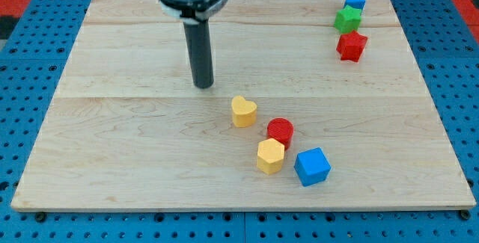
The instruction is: Push the yellow heart to the bottom of the red star
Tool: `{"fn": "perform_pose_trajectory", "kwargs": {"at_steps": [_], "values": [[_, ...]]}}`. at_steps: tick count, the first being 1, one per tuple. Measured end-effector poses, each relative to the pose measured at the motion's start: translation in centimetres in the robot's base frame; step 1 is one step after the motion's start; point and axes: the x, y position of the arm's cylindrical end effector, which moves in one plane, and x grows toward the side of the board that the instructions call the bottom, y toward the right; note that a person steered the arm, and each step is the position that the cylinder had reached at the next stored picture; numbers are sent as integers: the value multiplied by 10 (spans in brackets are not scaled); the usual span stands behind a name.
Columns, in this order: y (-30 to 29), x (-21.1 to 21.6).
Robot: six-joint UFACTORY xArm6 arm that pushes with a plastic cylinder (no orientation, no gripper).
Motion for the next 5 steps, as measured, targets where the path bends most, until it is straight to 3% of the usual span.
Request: {"fn": "perform_pose_trajectory", "kwargs": {"at_steps": [1,3,5], "values": [[-1,57],[78,39],[102,-17]]}}
